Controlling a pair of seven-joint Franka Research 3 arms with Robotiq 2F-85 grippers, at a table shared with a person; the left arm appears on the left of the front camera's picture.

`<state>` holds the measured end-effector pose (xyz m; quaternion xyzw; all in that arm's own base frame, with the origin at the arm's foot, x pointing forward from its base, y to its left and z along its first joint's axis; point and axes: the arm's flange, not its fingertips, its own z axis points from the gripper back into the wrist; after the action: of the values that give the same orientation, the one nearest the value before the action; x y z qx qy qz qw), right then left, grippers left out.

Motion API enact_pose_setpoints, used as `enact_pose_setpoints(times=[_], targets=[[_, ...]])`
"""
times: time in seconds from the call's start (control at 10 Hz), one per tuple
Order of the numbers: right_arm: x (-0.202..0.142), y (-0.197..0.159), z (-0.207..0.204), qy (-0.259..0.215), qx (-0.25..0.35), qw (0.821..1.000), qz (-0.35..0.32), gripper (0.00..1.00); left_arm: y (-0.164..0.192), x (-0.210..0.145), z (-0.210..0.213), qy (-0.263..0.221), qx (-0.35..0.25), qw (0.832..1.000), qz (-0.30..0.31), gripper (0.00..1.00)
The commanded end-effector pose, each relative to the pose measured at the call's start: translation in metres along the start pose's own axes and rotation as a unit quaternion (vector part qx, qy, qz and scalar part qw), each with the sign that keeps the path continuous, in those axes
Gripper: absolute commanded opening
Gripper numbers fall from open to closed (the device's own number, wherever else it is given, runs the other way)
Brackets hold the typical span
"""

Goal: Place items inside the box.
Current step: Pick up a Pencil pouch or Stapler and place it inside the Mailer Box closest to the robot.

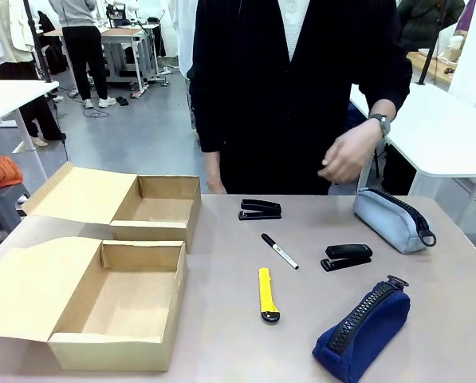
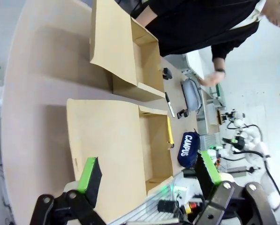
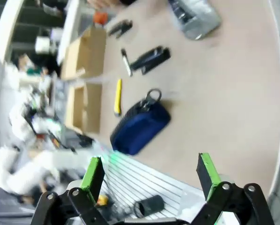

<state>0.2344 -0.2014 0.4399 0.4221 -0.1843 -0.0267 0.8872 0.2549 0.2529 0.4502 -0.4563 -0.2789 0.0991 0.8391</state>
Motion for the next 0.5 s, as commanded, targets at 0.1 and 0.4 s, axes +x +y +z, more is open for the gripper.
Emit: enact_pose_setpoints(times=[0.1,0.4], targets=[[0.006,0.024,-0.027,0.058,0.047,0.982,0.174,1.0,0.0,0.001,0.002,-0.004,-0.01,1.0,-0.011,1.0],[-0.035,-0.071,0.088,-0.079,0.243,0.96,0.112,1.0,0.0,0.001,0.002,-0.004,-0.01,1.0,-0.011,1.0]])
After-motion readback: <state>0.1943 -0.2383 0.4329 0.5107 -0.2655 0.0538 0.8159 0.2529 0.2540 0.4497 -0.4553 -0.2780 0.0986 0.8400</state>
